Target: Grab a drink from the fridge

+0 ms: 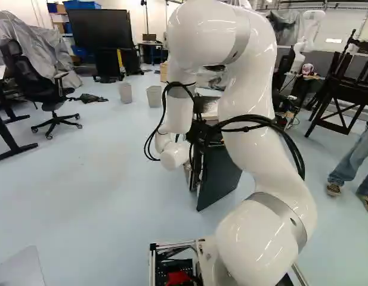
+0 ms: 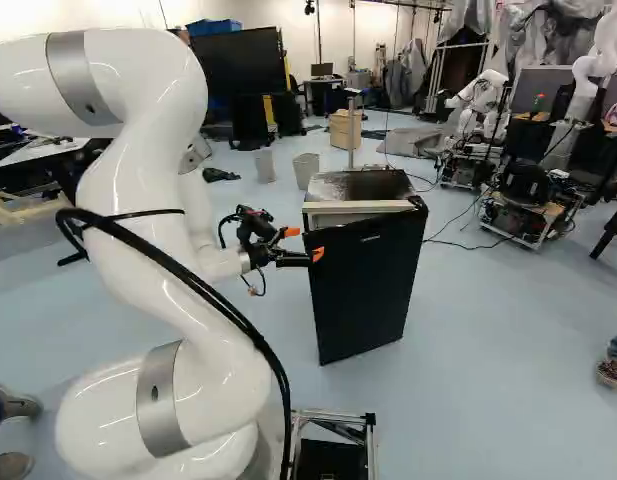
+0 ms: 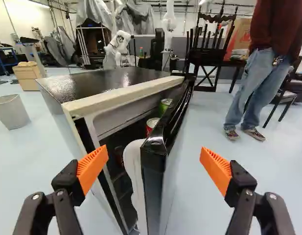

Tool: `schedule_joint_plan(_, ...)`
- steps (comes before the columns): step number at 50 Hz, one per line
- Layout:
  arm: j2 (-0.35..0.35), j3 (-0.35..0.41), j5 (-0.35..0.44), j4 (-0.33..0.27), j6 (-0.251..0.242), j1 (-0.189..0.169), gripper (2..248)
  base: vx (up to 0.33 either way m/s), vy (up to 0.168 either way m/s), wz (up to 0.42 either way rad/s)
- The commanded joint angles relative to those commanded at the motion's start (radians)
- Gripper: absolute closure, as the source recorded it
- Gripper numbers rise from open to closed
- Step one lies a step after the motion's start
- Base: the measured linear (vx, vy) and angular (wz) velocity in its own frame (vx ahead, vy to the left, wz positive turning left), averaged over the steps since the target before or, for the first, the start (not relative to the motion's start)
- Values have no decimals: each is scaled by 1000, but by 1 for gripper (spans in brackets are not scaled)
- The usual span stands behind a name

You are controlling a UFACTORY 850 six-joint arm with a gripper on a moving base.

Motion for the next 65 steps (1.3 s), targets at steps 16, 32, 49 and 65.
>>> schedule_joint_plan(16,27,52,20,23,0,2,3,0,0,0)
schedule_joint_plan(32,48,95,33,40,0,-10,3,0,0,0)
schedule_joint_plan(49,65,129,33,40,0,-34,3,0,0,0)
schedule_joint_plan(65,78,154,33,40,0,-69,3,0,0,0)
